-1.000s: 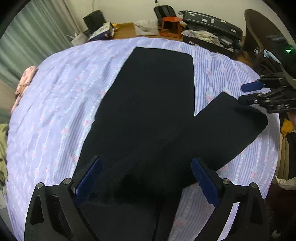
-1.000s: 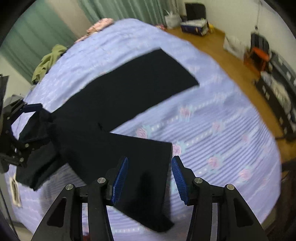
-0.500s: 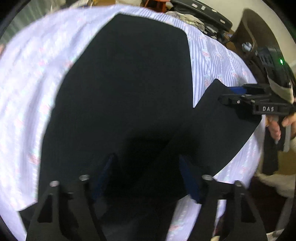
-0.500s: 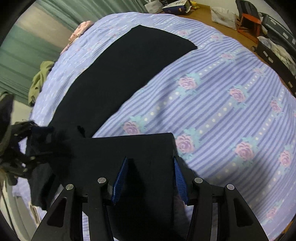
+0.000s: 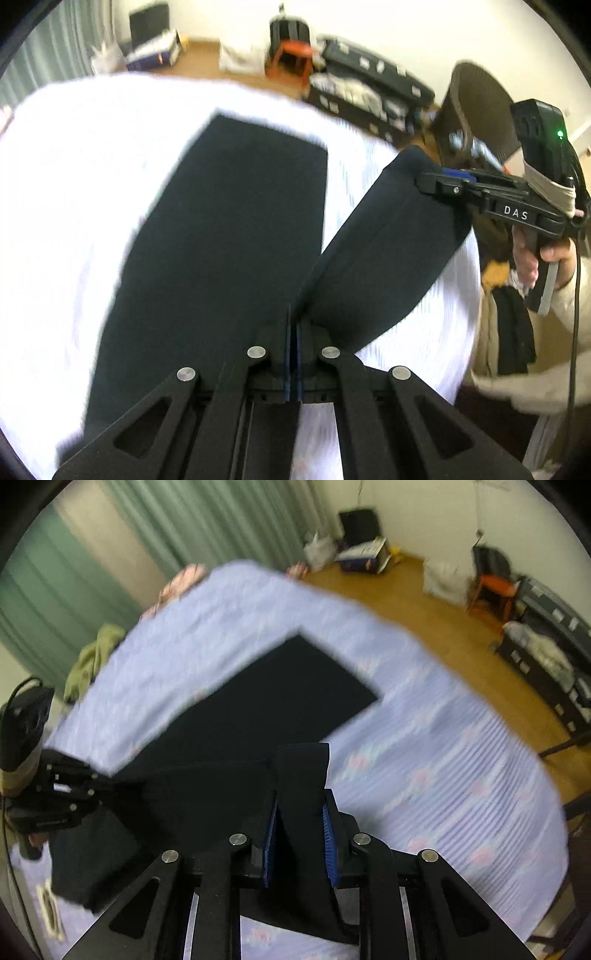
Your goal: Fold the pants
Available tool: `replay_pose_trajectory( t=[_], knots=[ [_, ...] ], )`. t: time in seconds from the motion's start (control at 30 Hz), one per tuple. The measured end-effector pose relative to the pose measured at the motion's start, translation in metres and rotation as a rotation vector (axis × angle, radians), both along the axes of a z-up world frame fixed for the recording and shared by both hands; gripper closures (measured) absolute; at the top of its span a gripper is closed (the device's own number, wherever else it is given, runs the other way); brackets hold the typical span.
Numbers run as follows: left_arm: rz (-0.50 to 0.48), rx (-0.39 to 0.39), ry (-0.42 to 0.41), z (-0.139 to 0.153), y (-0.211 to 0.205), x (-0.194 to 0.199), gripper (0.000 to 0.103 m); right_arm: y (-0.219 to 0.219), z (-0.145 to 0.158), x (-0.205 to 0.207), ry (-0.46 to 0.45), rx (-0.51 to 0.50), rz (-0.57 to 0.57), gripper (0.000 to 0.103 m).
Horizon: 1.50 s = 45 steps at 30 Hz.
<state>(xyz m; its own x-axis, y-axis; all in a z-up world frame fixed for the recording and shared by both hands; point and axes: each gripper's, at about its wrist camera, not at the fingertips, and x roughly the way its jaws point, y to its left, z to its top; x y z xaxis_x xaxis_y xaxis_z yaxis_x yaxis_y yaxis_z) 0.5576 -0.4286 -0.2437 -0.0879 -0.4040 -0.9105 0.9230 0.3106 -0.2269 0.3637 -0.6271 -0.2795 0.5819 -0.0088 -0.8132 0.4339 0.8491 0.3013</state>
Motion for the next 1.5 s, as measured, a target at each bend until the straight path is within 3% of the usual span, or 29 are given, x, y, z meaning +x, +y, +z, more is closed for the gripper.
replay_pose_trajectory(
  t=[0.13,0.23,0.5,0.67,0.73,0.83,0.9,0.97,1.1,1.23,1.4,1.5],
  knots=[
    [0.009,-0.024,-0.068,0.011,-0.031,0.032,0.099,-0.032,0.031,0.044,-0.057,-0.097,-0.008,0.08],
    [0.052,0.009,-0.046,-0.009,-0.053,0.066,0.099,-0.06,0.031,0.086,-0.054,-0.123,0.026,0.08],
    [0.069,0.131,-0.099,-0.063,-0.076,0.112,0.099,-0.084,-0.021,0.185,0.125,-0.215,0.136,0.08],
    [0.124,0.158,-0.118,-0.084,-0.072,0.132,0.099,-0.091,-0.044,0.21,0.208,-0.311,0.083,0.081],
    [0.144,0.153,-0.087,-0.089,-0.068,0.139,0.099,-0.099,-0.048,0.216,0.222,-0.327,0.046,0.078],
    [0.204,0.116,-0.065,-0.084,-0.063,0.145,0.091,-0.106,-0.04,0.209,0.201,-0.28,0.001,0.06],
    [0.256,0.076,-0.083,-0.068,-0.059,0.148,0.066,-0.102,-0.029,0.195,0.168,-0.293,-0.023,0.051],
    [0.295,0.002,-0.112,-0.045,-0.049,0.145,0.052,-0.093,-0.018,0.183,0.15,-0.318,-0.024,0.047],
    [0.307,-0.096,-0.23,0.003,-0.011,0.108,0.049,-0.07,0.002,0.152,0.087,-0.297,-0.005,0.044],
    [0.345,-0.134,-0.309,0.034,0.028,0.057,0.045,-0.035,0.016,0.119,0.049,-0.27,0.05,0.044],
    [0.485,-0.088,-0.29,0.042,0.088,-0.009,0.045,0.016,0.03,0.076,0.055,-0.201,0.15,0.044],
    [0.605,-0.074,-0.22,0.051,0.13,-0.051,0.045,0.049,0.044,0.046,0.063,-0.165,0.214,0.044]
  ],
)
